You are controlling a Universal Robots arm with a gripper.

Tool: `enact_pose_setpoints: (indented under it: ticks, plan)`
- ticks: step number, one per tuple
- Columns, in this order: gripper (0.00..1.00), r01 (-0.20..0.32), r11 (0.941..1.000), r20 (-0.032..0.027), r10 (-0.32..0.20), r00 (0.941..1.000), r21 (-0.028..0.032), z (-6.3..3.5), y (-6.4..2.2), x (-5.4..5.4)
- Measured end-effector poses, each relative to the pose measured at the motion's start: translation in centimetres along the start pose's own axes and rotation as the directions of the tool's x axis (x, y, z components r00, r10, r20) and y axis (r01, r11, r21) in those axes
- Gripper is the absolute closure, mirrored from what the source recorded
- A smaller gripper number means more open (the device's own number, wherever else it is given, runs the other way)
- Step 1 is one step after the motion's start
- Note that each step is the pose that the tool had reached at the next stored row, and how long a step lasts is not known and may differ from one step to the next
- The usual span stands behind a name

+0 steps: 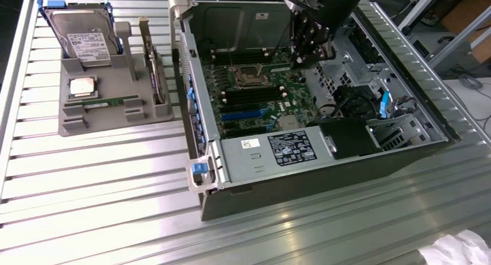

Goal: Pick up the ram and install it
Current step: 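Insert the ram into the slot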

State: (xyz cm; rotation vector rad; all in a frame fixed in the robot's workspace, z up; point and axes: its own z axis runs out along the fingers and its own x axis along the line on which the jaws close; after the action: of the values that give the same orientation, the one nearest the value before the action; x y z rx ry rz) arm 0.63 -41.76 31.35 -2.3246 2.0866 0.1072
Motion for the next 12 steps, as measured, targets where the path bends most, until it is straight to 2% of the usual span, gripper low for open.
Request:
enact_pose_setpoints:
  ticks: [12]
  plan:
    - [0.87, 0.0, 1.0, -0.0001, 0.0, 1.0, 0.0, 0.5, 0.09, 0.02]
